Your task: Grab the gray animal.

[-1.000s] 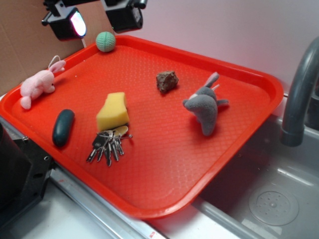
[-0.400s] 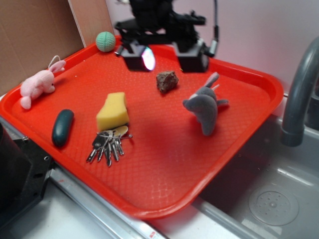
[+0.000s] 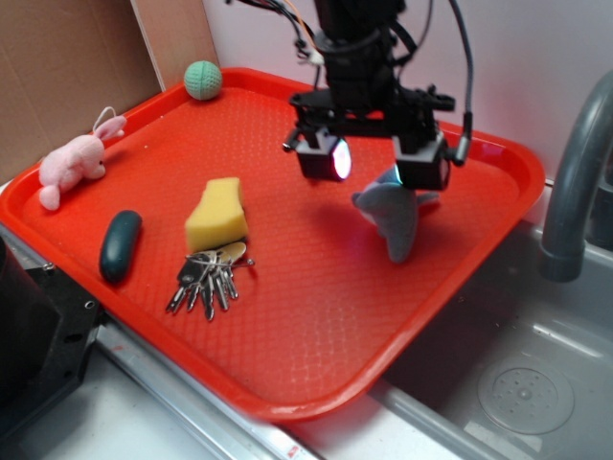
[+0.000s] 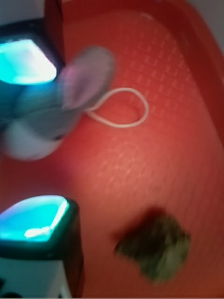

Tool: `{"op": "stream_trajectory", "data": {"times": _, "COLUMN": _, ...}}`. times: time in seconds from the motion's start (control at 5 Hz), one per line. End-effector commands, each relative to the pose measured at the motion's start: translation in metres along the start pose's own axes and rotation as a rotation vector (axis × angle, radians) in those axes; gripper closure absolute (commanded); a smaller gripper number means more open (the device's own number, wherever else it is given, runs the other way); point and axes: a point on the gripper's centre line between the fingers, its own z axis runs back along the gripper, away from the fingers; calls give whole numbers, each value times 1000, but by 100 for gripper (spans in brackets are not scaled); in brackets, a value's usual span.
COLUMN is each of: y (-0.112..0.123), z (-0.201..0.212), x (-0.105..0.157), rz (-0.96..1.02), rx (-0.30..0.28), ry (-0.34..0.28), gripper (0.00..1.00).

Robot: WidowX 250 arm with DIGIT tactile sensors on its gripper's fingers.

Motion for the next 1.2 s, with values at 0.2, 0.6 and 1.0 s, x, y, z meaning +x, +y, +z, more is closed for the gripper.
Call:
{"op": "stream_trajectory", "data": {"times": 0.2, "y": 13, "z": 0, "x": 0, "rz": 11, "rx": -16, "ry": 60, "gripper": 100}}
{"op": "stream_trajectory", "data": {"times": 0.6, "y": 6, "z": 2, "x": 5, "rz": -26, "rx": -29, "ry": 63, "gripper": 0}}
{"op": "stream_trajectory", "data": {"times": 1.0, "y": -18, "z": -13, "x": -28, "rz": -157, "rx": -17, "ry": 139, "gripper": 0}}
